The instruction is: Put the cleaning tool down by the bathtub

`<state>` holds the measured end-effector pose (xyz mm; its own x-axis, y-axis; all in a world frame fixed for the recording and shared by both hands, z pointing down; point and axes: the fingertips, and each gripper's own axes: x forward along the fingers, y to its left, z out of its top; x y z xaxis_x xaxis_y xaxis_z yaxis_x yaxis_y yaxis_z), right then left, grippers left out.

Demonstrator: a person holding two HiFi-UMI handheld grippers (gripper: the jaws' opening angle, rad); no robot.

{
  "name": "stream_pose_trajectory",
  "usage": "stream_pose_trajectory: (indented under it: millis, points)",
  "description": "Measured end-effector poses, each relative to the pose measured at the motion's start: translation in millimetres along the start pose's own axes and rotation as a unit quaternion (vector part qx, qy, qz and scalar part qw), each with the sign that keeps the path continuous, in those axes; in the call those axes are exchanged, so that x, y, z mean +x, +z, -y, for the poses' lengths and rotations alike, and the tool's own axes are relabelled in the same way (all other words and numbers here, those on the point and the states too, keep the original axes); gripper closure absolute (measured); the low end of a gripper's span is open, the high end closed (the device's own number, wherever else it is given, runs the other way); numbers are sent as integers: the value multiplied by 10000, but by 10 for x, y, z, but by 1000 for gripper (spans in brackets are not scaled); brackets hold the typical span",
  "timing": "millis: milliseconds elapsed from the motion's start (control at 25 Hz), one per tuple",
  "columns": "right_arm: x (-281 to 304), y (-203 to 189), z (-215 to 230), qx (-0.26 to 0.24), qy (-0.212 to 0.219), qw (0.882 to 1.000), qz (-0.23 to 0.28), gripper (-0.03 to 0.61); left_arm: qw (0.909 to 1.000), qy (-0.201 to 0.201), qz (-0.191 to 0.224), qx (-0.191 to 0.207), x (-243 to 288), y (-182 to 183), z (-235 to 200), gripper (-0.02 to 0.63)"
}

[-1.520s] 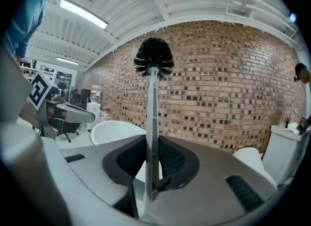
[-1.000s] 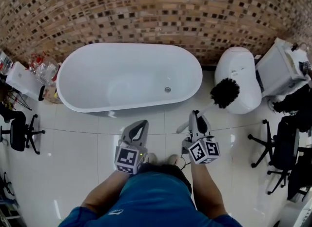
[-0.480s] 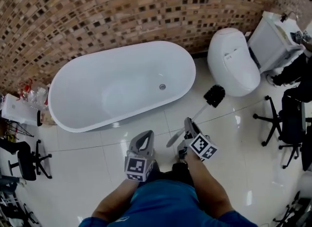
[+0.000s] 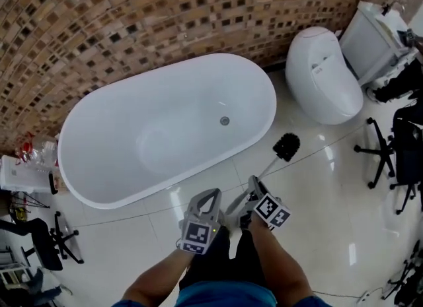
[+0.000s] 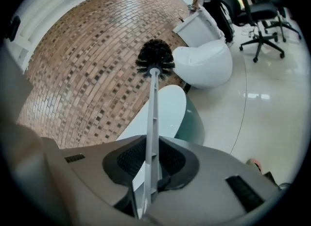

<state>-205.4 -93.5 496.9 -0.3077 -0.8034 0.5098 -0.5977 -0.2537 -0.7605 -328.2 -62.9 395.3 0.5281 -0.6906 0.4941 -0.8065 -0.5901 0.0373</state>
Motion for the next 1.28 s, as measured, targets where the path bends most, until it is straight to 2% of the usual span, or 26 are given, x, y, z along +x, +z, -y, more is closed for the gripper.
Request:
stream_pose_trajectory:
  millis: [80, 160, 320, 400, 560, 760, 920, 1120, 1200, 1280]
  points:
    - [318, -158, 270, 439, -111, 9990, -13, 500, 9998, -54, -178, 52, 175, -238, -78, 615]
    - [644, -293, 587, 776, -249, 9966, -90, 500, 9994, -104, -321, -92, 404, -473, -84, 615]
    - [1277, -421, 1233, 851, -470, 9945, -397, 499, 9970, -183, -376, -646, 1028, -870, 64, 615]
    - [1538, -487, 1508, 980, -521, 9927, -480, 497, 9970, -292, -403, -585, 1353, -1077, 94, 615]
    - [1939, -522, 2064, 1242, -713, 9886, -460, 497, 9978, -493, -386, -212, 1965, -1408, 76, 615]
    - [2359, -782, 2695, 1778, -960, 9786, -401, 497, 9979, -543, -342, -18, 2355, -1799, -18, 615]
    - [2721, -978, 3114, 2160, -1171, 9686, -390, 499, 9973, -588, -439, -46, 2560, -2121, -31, 615]
    - [2981, -1308, 3446, 2634, -1326, 9523, -787, 494, 9947, -627, -758, -308, 2664, -2449, 51, 615]
    - [3204, -1316, 3554, 2711, -1267, 9512, -752, 492, 9946, -632, -761, -302, 2810, -2559, -14, 615]
    - [3481, -1351, 3619, 2798, -1029, 9519, -709, 485, 9951, -608, -715, -307, 2954, -2691, -95, 615]
